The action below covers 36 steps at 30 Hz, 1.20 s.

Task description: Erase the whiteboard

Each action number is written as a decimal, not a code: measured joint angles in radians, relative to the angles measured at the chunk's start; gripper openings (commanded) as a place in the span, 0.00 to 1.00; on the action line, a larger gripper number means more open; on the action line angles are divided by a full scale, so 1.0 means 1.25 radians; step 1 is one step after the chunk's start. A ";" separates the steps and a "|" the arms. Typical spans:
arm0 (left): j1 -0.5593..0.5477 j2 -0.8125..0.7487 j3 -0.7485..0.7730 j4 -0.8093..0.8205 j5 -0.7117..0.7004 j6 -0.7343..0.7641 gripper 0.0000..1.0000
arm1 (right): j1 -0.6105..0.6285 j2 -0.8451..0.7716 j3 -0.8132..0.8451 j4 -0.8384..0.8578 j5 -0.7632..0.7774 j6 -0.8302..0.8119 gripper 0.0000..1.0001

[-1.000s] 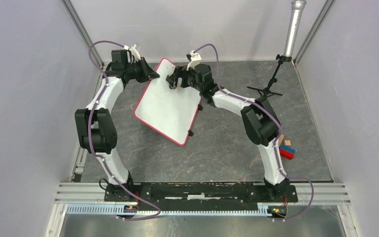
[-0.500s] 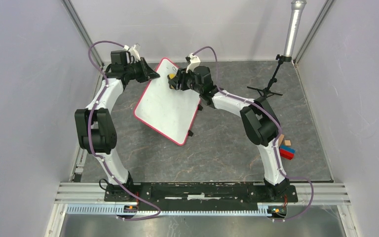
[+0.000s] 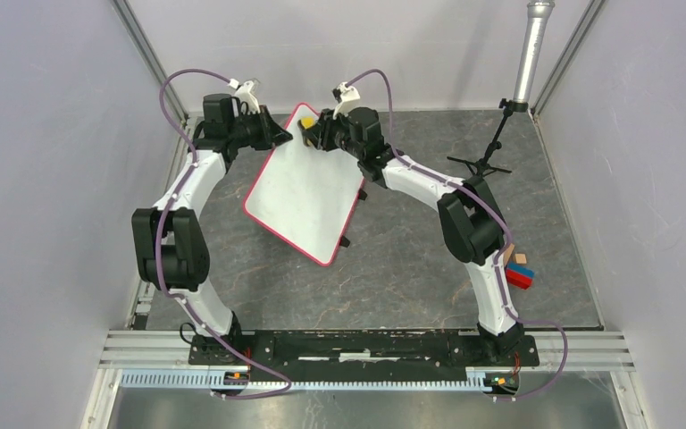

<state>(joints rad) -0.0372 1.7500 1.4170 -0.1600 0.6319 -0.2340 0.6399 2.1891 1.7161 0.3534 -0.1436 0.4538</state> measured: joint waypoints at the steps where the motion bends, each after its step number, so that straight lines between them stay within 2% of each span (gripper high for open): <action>1: -0.003 -0.005 -0.002 -0.001 -0.001 0.003 0.02 | -0.001 0.000 0.011 -0.001 0.000 -0.003 0.22; 12: -0.017 -0.037 -0.027 0.004 -0.018 0.050 0.02 | -0.044 0.068 0.132 -0.022 -0.033 0.010 0.22; 21: -0.020 -0.039 -0.027 -0.013 -0.050 0.057 0.02 | -0.102 0.083 0.035 0.003 -0.072 0.028 0.22; 28: -0.019 -0.040 -0.026 -0.017 -0.052 0.057 0.02 | -0.108 0.046 -0.042 0.005 -0.055 0.016 0.22; 32: -0.024 -0.046 -0.026 -0.016 -0.051 0.057 0.02 | -0.097 0.034 -0.039 -0.018 -0.038 -0.017 0.22; 36: -0.026 -0.047 -0.026 -0.016 -0.053 0.057 0.02 | -0.076 0.038 0.034 -0.082 -0.038 -0.060 0.22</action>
<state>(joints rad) -0.0692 1.6913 1.3842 -0.1799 0.5659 -0.1627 0.5449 2.2364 1.7584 0.2504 -0.1917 0.3782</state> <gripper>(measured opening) 0.176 0.344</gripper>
